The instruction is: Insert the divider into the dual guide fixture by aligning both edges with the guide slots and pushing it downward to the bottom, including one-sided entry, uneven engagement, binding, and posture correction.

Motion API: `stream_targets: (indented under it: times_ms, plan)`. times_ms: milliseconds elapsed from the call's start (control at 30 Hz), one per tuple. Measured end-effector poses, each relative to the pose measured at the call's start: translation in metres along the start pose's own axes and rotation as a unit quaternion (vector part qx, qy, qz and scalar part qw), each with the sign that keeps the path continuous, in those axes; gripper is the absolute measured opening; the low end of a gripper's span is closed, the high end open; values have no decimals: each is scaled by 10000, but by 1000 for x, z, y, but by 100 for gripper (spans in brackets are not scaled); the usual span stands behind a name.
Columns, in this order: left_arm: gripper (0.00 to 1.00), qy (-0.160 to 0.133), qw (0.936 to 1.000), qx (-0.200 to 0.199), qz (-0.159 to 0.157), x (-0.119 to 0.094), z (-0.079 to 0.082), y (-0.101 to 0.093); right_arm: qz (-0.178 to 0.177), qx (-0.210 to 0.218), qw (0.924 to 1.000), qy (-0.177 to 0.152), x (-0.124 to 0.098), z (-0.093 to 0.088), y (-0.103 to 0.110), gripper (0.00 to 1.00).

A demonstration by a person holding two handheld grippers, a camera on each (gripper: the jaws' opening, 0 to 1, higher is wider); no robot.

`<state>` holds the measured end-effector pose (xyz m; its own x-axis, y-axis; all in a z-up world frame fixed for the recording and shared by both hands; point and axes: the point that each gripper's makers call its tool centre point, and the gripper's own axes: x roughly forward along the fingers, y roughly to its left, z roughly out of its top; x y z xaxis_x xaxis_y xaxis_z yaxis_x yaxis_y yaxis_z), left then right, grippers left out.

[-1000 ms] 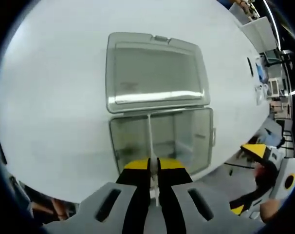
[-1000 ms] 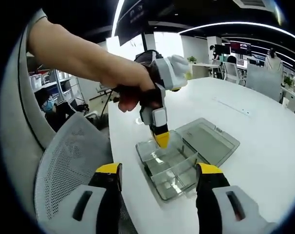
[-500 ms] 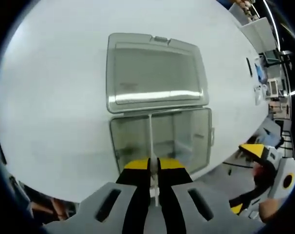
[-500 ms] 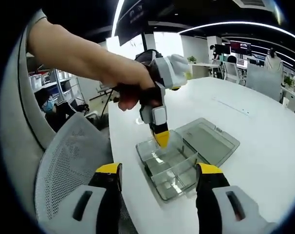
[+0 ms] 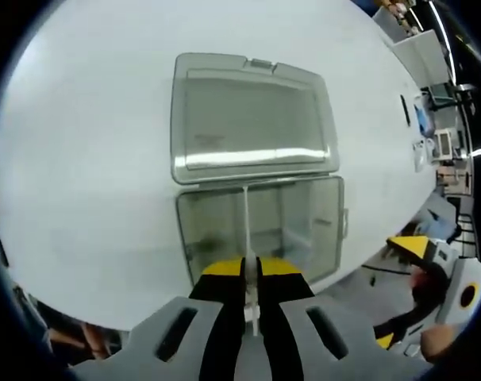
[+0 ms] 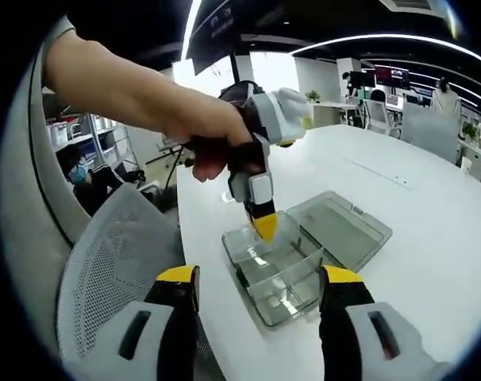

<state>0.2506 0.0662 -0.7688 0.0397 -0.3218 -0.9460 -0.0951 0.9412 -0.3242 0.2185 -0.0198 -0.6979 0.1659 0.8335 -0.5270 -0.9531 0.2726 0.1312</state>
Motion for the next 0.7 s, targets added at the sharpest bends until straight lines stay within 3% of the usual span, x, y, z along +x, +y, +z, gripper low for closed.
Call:
stream_targets:
  times_ms: [700]
  plan:
    - [2,-69,9998,53,150,6,1,1,11,-6,10000,20,-1,-1,-1,58]
